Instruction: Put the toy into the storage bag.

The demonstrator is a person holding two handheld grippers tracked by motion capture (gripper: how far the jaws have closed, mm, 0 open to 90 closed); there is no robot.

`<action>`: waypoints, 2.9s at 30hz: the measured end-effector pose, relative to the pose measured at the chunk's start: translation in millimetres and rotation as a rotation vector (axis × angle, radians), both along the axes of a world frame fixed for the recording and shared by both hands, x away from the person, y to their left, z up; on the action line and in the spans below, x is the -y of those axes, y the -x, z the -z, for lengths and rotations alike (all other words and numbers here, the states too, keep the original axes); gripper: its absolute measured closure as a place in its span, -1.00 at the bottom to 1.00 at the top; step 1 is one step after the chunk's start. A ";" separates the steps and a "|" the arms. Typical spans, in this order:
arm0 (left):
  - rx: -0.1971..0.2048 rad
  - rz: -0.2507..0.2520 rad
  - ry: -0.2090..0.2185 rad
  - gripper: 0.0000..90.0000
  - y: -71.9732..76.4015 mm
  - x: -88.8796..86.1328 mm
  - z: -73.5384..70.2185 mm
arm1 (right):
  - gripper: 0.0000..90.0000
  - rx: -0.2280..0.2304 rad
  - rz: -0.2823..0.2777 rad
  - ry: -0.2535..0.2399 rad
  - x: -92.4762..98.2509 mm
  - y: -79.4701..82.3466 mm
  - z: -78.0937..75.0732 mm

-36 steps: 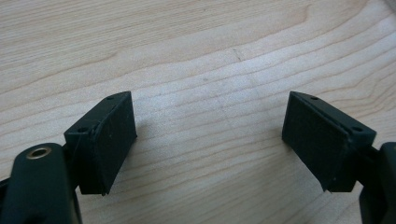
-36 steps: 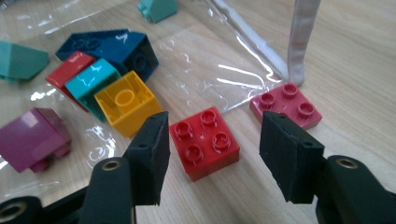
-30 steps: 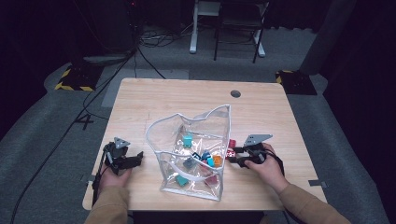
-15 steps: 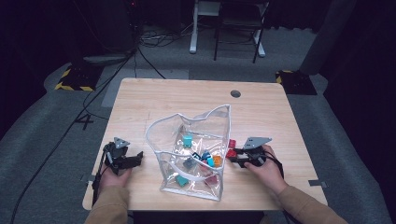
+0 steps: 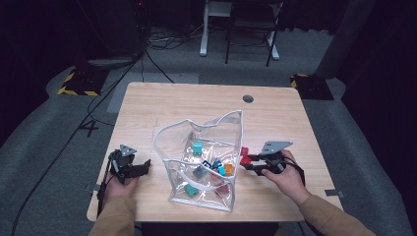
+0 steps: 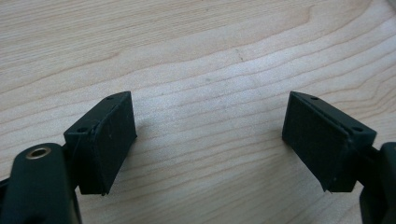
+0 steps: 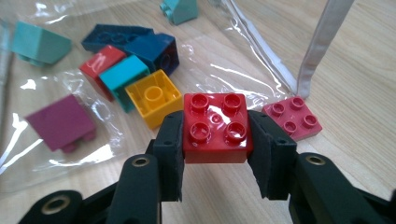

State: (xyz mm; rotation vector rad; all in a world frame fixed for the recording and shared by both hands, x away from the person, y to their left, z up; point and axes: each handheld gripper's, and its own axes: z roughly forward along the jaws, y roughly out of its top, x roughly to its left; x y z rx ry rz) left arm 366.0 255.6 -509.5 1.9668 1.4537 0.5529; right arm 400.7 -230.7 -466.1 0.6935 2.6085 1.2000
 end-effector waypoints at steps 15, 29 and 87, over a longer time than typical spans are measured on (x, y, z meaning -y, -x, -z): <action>-0.001 0.000 -0.001 -0.61 -0.1 -0.1 0.0 | 0.32 0.013 -0.009 -0.043 8.7 11.4 -59.6; 0.000 0.000 -0.001 -0.61 -0.1 -0.1 0.0 | 0.32 0.048 -0.013 -0.125 12.2 14.1 -120.8; -0.001 0.000 -0.001 -0.61 -0.2 -0.1 0.0 | 0.32 0.029 -0.165 -0.166 -99.4 2.0 -157.5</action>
